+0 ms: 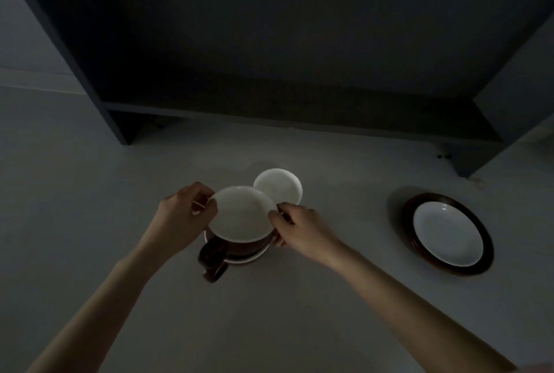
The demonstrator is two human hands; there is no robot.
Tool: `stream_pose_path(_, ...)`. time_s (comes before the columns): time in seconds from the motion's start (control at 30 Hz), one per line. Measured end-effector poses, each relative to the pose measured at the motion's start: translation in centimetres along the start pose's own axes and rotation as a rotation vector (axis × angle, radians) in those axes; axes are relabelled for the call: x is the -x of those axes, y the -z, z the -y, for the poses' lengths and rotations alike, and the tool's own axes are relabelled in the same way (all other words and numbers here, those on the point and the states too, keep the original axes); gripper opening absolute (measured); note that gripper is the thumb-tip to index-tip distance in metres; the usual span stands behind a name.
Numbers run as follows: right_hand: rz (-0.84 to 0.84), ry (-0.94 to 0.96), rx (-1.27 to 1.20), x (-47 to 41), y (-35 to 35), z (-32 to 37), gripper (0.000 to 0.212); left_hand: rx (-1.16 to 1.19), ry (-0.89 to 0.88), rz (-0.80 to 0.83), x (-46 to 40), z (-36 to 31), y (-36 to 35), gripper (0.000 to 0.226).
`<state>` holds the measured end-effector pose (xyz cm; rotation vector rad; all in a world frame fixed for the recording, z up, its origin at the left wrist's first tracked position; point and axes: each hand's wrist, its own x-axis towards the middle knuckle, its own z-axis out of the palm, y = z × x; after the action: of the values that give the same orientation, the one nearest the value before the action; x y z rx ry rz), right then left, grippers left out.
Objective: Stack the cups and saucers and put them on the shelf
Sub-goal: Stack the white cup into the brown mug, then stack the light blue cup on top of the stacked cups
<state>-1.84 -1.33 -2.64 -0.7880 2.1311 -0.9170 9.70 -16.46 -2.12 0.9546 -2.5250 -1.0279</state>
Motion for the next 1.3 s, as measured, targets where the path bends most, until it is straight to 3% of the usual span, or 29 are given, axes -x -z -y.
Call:
stream_pose_path(0.37, -0.112, -0.029, -0.040, -1.9, 2.1, -0.8, 0.024, 0.018, -0.001, 0.127, -2.9, 0.2, -0.1, 0.014)
stream_pose_path(0.63, -0.221, -0.107, 0.064, -3.8, 2.9, -1.6, 0.037, 0.266, 0.126, 0.316, -7.1, -0.5, -2.5, 0.021)
stream_pose_path(0.97, -0.151, -0.160, 0.030, -5.6, 2.4, -2.4, 0.049, 0.208, 0.097, 0.589, -8.8, -1.5, -4.2, 0.028)
stream_pose_path(1.3, -0.207, -0.090, 0.035, -6.0, 3.4, -1.4, 0.043, 0.212, 0.038, 0.508, -9.6, -2.8, -3.7, 0.033)
